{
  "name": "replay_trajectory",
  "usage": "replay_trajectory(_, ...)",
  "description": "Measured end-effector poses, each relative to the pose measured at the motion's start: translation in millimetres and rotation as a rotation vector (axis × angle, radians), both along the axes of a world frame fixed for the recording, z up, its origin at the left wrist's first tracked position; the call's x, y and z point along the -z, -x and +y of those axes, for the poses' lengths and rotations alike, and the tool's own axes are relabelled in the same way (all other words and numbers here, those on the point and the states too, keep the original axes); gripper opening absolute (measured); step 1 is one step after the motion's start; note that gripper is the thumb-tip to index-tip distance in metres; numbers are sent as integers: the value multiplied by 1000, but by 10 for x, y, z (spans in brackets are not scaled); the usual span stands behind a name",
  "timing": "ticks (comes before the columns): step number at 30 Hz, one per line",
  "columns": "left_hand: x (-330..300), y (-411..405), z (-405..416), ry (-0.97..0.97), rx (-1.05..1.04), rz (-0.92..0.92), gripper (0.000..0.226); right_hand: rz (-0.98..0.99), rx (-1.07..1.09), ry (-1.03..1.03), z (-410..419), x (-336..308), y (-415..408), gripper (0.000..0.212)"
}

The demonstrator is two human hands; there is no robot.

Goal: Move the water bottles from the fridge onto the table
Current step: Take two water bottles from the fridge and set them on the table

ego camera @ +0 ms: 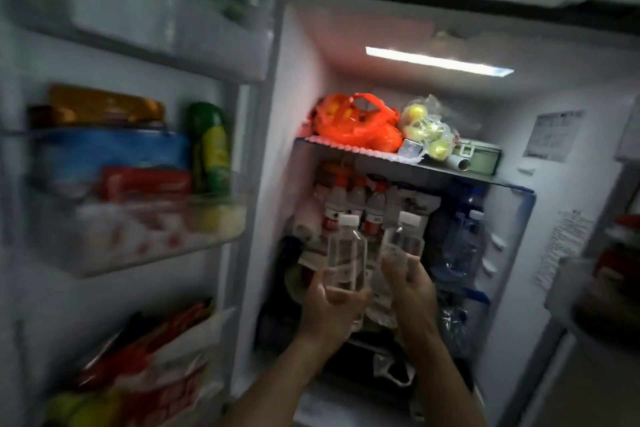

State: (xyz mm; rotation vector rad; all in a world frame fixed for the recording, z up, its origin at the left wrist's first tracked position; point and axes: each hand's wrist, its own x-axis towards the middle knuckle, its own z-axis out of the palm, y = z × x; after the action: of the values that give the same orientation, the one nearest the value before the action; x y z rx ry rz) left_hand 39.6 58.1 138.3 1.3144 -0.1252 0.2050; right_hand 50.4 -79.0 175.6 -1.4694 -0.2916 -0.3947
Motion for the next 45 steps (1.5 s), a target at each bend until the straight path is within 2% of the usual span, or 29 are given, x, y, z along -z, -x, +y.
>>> replay_trajectory(4,202,808,247,-61,52,75,85,31,-85,10,149,147,782,44)
replay_trajectory(6,236,1192,388,-66,110,63,70,18,-121,44,223,186,1100,37)
replay_trajectory(8,189,1573,534,-102,68,10,53,-8,-204,26,347,187,1390,37)
replay_trajectory(10,43,1947,678,-157,-27,-39,58,-42,-295,-16,518,111,1667,41)
replay_trajectory(13,-166,2478,907,-210,-190,-90,43,-129,-413,-3,806,-69,2066,60)
replay_trajectory(21,-325,3935,1559,-188,-611,18,48,-141,-781,52,1819,-159,3028,22)
replay_trajectory(25,-314,4547,1998,-226,-834,68,44,-84,-950,31,2471,-118,3503,38)
replay_trajectory(27,-317,4762,2241,-243,-931,77,44,-57,-982,32,2814,-73,3667,36)
replay_trajectory(31,-304,5033,2805,-293,-1017,92,42,14,-1068,10,3528,-10,3873,48)
replay_trajectory(35,-222,5071,3552,-299,-1057,105,40,44,-1144,21,4318,92,3844,39)
replay_trajectory(39,-121,4962,4444,-311,-1066,97,40,69,-1148,44,5256,226,3679,45)
replay_trajectory(45,1,4562,5934,-383,-1029,125,36,39,-1110,151,6682,343,3271,39)
